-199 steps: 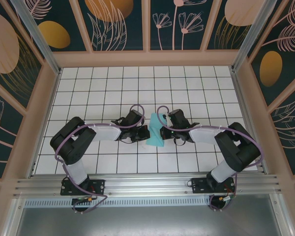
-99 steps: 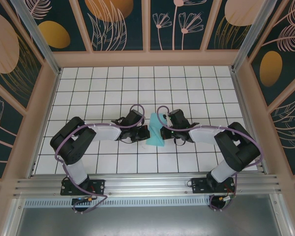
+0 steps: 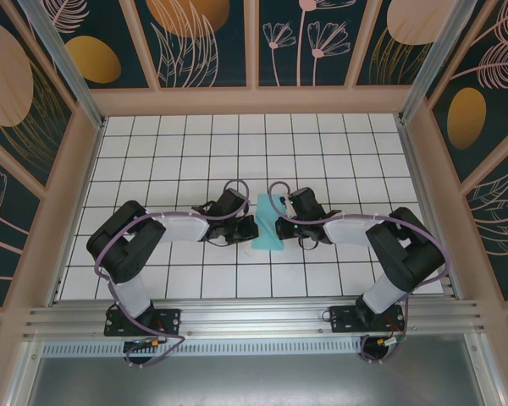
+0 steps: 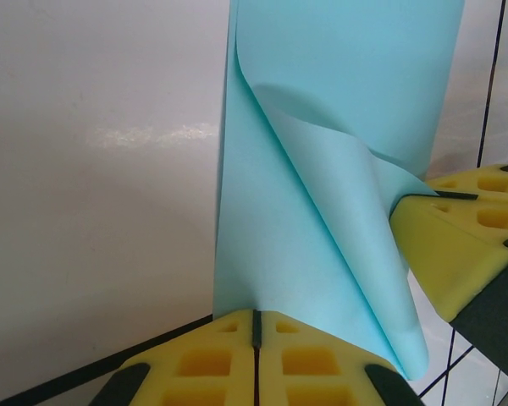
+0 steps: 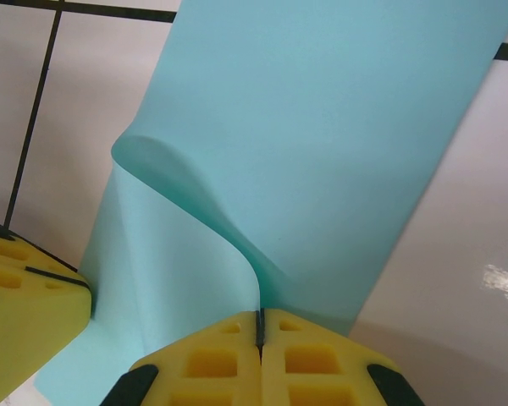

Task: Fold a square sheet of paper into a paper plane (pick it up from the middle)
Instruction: Fold the triangle a second time at the center of the table.

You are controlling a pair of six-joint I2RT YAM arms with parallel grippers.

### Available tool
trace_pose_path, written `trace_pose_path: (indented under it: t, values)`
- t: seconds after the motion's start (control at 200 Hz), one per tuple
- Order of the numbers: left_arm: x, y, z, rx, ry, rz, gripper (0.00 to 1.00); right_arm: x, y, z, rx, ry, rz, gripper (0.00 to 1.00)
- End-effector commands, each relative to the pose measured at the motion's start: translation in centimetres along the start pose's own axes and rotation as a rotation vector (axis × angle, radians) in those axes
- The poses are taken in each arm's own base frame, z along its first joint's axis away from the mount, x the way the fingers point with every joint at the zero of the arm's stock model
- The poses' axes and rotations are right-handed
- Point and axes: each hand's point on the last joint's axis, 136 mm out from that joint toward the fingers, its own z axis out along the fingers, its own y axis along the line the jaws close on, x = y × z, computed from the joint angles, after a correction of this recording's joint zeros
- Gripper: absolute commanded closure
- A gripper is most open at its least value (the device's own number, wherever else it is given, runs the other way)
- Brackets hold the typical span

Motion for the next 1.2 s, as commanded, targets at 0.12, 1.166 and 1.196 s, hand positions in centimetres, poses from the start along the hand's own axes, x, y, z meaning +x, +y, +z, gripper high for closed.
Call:
trace_pose_path:
  t: [0.12,1.166,1.196]
  values:
    - [-3.2,-2.9,-3.1,0.016,-0.14,0.021,0.8,1.1,-1.2,0.6,0.046,0.05,0.024,0.99]
    - [-6.6,-5.6,1.0,0.127,-0.165,-0.133,0.81,1.4,-1.2,1.0,0.039,0.058,0.032,0.99]
    - [-6.6,-5.6,1.1,0.13,-0.164,-0.13,0.81,1.4,-1.2,1.0,0.04,0.059,0.032,0.99]
